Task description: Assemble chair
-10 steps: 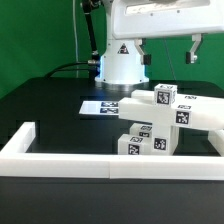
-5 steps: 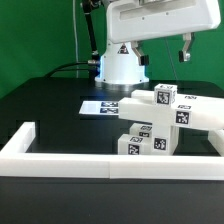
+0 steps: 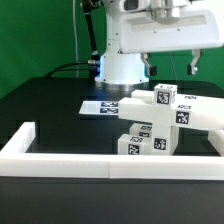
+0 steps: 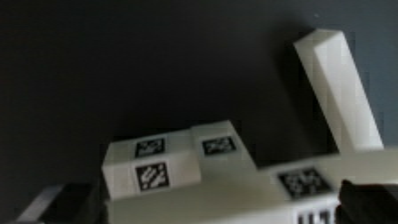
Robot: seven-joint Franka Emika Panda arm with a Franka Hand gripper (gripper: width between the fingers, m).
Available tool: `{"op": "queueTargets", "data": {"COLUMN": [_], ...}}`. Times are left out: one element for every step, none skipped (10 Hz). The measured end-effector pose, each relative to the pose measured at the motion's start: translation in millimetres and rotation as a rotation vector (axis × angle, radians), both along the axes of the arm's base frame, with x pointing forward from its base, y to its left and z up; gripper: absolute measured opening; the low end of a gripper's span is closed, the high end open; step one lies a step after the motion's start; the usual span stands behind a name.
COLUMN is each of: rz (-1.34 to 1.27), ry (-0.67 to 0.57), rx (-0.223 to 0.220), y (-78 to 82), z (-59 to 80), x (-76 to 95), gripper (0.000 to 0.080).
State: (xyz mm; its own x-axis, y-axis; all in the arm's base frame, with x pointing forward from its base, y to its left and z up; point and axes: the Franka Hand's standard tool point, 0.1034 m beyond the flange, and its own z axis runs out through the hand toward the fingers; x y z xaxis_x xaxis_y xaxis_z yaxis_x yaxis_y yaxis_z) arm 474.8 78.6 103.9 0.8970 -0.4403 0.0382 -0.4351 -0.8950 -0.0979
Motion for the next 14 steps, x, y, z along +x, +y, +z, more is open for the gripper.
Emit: {"op": "queueTargets", "data": {"rz": [0.006,0.003,0.002,0.002,0.002,0.002,-0.001,0.003,0.001,0.001,0.006,0.008,0.008,0.008], "ry": [0.004,0.001,0.001,0.002,0.003,0.003,-0.032,-0.026,-0.022,-0.018,-0.015,-0.012,-0.012,-0.012], "rx": [-0.008,-0.008,-0.008,-0.009,-0.009,-0.011,-0.026,-0.033,-0.038,-0.042,-0.043,-0.045,-0.045,-0.045], "y": [3.9,2.5,1.8,1.9,1.7,1.4,0.0,0.0,-1.7,-0.8,0.9,1.5,1.1,1.1], "z": [-5.3,-4.4,-4.4,-5.0,-5.3,-6.1,-10.7,-15.4,-18.3,-21.2,-22.6,-24.1,-24.1,-24.1], "x": [-3.6,-2.2,-2.0,-2.3,-2.4,-2.7,-4.5,-8.7,-9.4,-10.9,-12.0,-13.0,-12.9,-12.9], "gripper": [0.0649,0.0649,0.0649,0.0649,0.0649,0.0649,0.0649,0.0649,0.0649,0.0649,0.0649,0.0649,0.0649,0.0649]}}
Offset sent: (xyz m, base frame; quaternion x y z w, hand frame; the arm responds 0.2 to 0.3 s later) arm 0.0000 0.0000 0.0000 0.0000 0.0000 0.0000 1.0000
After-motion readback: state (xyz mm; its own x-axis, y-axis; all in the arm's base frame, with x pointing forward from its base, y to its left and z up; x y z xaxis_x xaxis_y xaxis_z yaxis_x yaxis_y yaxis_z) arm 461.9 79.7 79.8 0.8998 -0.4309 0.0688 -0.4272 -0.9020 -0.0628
